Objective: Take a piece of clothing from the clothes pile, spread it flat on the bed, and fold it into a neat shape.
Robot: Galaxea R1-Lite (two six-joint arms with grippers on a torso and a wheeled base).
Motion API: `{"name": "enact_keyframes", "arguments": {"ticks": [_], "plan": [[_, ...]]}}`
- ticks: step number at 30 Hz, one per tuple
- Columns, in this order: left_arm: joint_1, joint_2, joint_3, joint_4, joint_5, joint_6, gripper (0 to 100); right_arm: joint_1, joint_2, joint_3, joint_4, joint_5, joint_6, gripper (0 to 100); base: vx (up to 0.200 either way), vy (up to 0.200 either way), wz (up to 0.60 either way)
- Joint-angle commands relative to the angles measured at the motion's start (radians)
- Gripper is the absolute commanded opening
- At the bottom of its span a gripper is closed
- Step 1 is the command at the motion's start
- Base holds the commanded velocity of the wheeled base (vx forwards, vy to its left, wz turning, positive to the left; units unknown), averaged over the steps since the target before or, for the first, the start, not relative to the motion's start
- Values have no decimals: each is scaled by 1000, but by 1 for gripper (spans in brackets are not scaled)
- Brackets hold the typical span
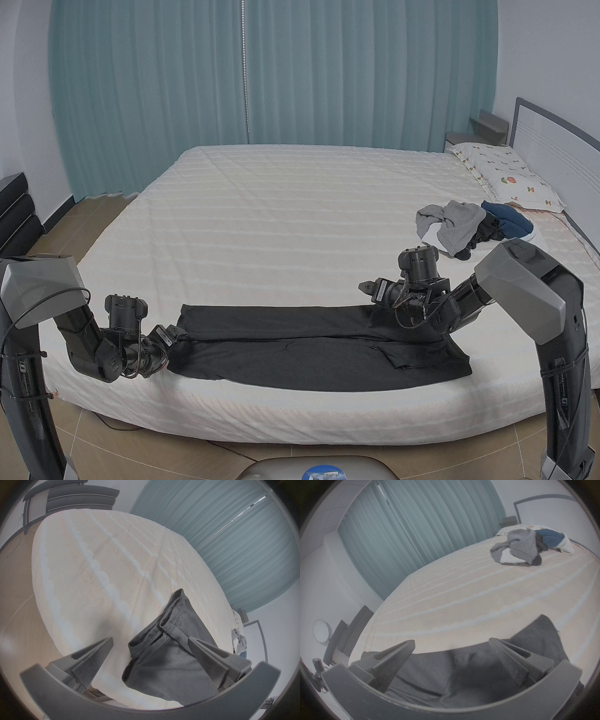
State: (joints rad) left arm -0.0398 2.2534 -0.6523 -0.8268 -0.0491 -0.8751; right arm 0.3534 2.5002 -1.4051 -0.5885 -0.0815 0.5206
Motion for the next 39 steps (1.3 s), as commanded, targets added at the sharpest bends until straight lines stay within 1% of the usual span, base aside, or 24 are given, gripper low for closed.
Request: {"name": "enact_keyframes", "arguments": {"ticks": [1,3,4,7,8,9,10,11,13,14,15,18,19,20,23,24,26,27,28,34,35,37,39], "plan": [[5,-6,-1,0,-3,-7,100,-37,-196,192,-2,22,90,100,0,0,0],[8,-9,-1,0,-9,-7,100,-59,-265,282,-4,57,127,100,0,0,0],[8,-11,-1,0,-9,-7,100,-83,-327,357,-4,98,167,100,0,0,0],[8,-11,-1,-2,-9,-7,100,-114,-409,471,-4,163,223,100,0,0,0],[8,-11,-1,0,-9,-7,100,-116,-414,479,-4,166,225,100,0,0,0],[6,-6,0,0,-9,-7,100,-125,-463,568,-5,192,252,100,0,0,0],[6,-6,0,0,-9,-7,100,-125,-466,574,-5,193,254,100,0,0,0],[6,-3,0,-2,-9,-7,100,-125,-509,666,-5,200,294,100,0,0,0],[6,-5,0,-2,-9,-8,100,-117,-537,749,-28,200,363,100,0,0,0],[6,-6,0,-2,-9,-8,100,-113,-544,802,-59,201,414,100,0,0,0],[6,-6,0,-2,-9,-8,100,-110,-544,839,-86,203,441,100,0,0,0],[1,-12,3,-2,-9,-8,100,-96,-531,940,-188,201,476,100,0,0,0],[1,-12,3,-2,-9,-8,100,-96,-531,940,-188,201,476,100,0,0,0],[-2,-12,3,-2,-6,-8,100,-82,-511,1008,-298,200,489,100,0,0,0],[-2,-12,5,0,-6,-8,100,-65,-489,1037,-356,197,504,100,0,0,0],[-2,-12,5,0,-6,-8,100,-60,-471,1042,-389,195,526,100,0,0,0],[-2,-12,5,0,-6,-8,100,-56,-454,1038,-407,193,549,100,0,0,0],[-2,-12,5,0,-6,-8,100,-37,-426,1029,-422,189,576,100,0,0,0],[-2,-11,5,0,-5,-8,100,-30,-411,1028,-430,189,584,100,0,0,0],[-5,-8,2,0,-6,-8,100,-13,-339,1022,-496,177,585,100,0,0,0],[-5,-8,2,0,-6,-8,100,-13,-339,1022,-496,177,585,100,-200,0,0],[-5,-5,3,0,-5,-8,100,-13,-310,1023,-545,161,585,100,-200,0,0],[-6,-2,2,-2,-3,-7,100,-19,-291,1025,-590,152,585,100,0,0,0]]}}
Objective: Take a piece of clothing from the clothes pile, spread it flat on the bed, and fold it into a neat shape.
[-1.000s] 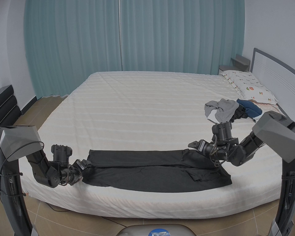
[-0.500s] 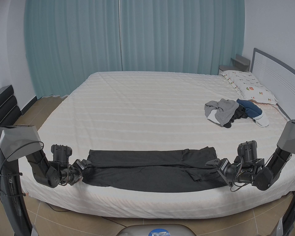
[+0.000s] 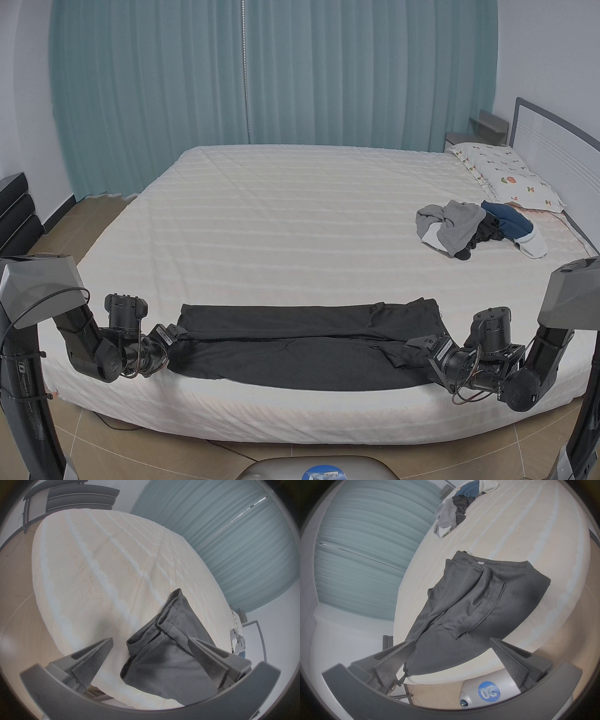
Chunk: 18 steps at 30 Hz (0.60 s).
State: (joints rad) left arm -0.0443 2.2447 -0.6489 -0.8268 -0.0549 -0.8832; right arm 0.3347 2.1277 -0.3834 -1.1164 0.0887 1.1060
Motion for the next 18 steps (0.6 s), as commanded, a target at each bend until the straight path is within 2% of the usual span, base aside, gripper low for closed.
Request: {"name": "enact_keyframes", "arguments": {"ticks": [1,11,18], "plan": [[-2,7,-1,-2,3,1,100,-2,87,3,-74,-18,-1,100,0,0,0],[-3,7,-1,-2,3,3,100,-40,172,-58,-164,-38,-3,100,0,0,0],[-3,7,-3,-2,3,1,100,-54,140,-88,-178,-40,-9,100,0,0,0]]}}
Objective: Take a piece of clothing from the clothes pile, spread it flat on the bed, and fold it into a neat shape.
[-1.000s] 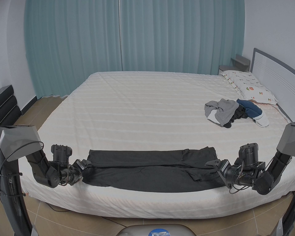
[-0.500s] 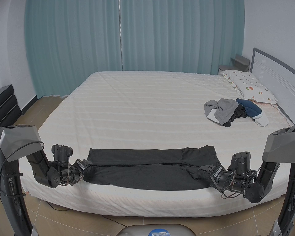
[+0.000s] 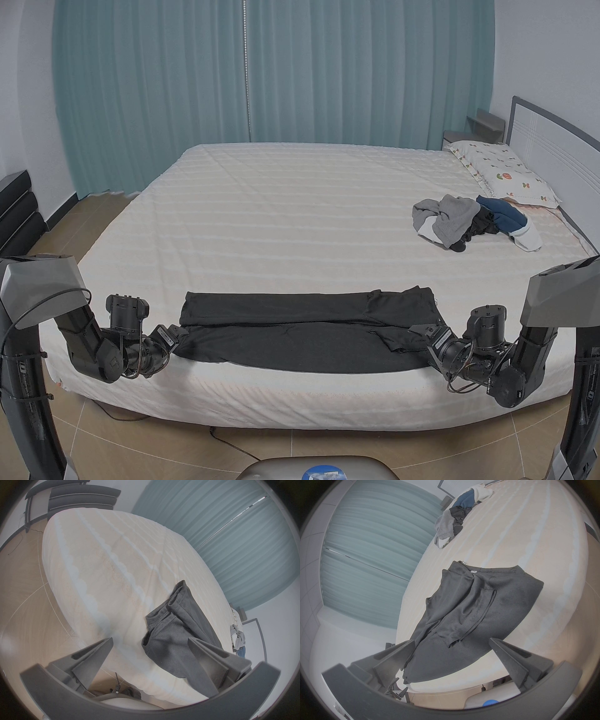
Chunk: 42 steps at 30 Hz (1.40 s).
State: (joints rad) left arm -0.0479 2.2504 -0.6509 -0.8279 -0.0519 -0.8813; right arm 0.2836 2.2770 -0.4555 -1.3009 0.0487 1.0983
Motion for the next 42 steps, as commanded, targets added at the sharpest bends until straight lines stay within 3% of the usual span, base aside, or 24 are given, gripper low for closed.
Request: {"name": "enact_keyframes", "arguments": {"ticks": [1,8,18,42], "plan": [[0,1,-1,0,0,-1,100,-3,-21,-15,9,0,-2,100,0,0,0],[0,1,-1,0,0,-1,100,-12,-71,-40,22,2,-12,100,0,0,0],[0,1,-3,0,1,-1,100,-21,104,-152,51,-3,-25,100,0,0,0],[0,1,-3,0,1,1,100,-17,113,-166,60,-47,-48,100,0,0,0]]}}
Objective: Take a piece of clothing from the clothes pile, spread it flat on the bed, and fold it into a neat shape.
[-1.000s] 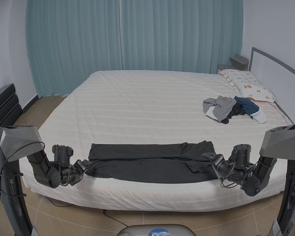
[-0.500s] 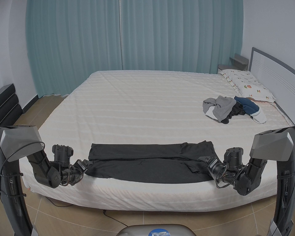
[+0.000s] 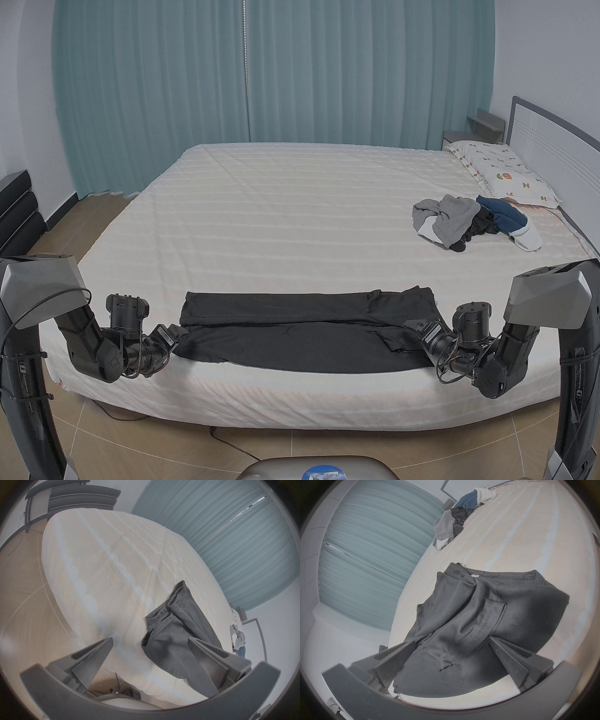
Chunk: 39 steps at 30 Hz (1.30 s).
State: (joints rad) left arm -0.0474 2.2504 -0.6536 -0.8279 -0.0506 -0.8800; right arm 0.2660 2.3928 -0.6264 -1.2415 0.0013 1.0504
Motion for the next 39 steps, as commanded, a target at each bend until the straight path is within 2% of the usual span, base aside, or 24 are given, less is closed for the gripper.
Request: {"name": "enact_keyframes", "arguments": {"ticks": [1,8,31,39], "plan": [[0,1,0,0,0,-1,100,-1,-3,4,0,0,0,0,0,0,0],[0,1,0,0,0,-1,100,-2,-3,5,5,-18,0,0,0,0,0],[0,1,0,0,0,-1,100,21,-150,143,8,-9,0,0,0,0,0],[0,1,0,0,0,-1,100,19,-133,166,7,-6,-1,0,0,0,0]]}}
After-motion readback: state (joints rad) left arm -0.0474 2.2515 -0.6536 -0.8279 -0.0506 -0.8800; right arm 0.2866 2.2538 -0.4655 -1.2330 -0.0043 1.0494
